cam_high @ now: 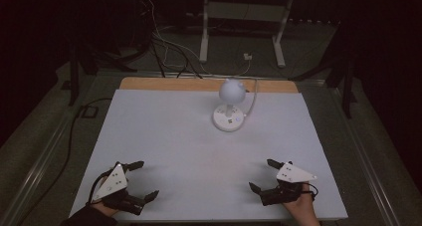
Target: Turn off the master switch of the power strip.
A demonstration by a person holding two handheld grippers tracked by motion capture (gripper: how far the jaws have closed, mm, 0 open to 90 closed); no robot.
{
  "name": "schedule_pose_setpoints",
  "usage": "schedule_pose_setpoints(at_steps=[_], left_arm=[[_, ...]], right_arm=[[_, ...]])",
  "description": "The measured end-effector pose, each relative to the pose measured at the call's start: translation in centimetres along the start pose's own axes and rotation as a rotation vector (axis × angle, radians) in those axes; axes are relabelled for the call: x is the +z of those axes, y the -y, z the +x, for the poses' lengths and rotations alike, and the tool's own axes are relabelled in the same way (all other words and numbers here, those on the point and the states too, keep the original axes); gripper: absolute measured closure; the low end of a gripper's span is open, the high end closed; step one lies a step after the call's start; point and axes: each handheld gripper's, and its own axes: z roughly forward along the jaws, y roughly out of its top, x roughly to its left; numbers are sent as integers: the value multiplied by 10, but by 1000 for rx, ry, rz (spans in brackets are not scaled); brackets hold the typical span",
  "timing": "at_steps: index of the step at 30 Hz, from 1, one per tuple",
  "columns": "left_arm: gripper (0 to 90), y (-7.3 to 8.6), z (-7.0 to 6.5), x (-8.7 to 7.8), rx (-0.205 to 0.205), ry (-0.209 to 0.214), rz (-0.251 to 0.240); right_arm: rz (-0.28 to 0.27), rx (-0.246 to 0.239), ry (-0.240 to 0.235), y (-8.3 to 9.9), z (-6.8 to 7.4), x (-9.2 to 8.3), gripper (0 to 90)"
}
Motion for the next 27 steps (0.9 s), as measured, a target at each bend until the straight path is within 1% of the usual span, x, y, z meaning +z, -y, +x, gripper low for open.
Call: schedule_pose_setpoints(at_steps=[1,4,7,9,11,14,16,17,18,21,23,27], left_arm=[[3,0,0,0,-1,0,3],[3,0,0,1,1,1,10],[3,1,0,1,3,3,15],[3,1,0,2,-3,5,19],[3,1,0,2,-7,9,19],[3,1,-1,2,1,9,22],[3,0,-1,2,-4,11,19],[3,1,-1,2,-5,9,19],[3,1,0,2,-6,8,19],[3,1,0,1,-8,7,18],[3,1,0,1,-12,8,18],[3,0,0,1,-9,8,17]], right_arm=[[2,8,1,0,0,0,0],[6,10,-3,1,0,0,0],[30,-14,-29,1,-1,-1,0],[40,-30,-26,3,-1,-2,0],[36,-16,-35,3,-1,-2,0],[43,-23,-33,3,0,-1,0],[47,-28,-32,2,0,0,0],[47,-17,-34,2,-1,-1,0],[47,-17,-34,2,-1,-1,0],[45,-21,-24,2,-2,-2,0],[41,-19,-27,2,-1,-2,0],[52,-18,-34,2,1,-1,0]])
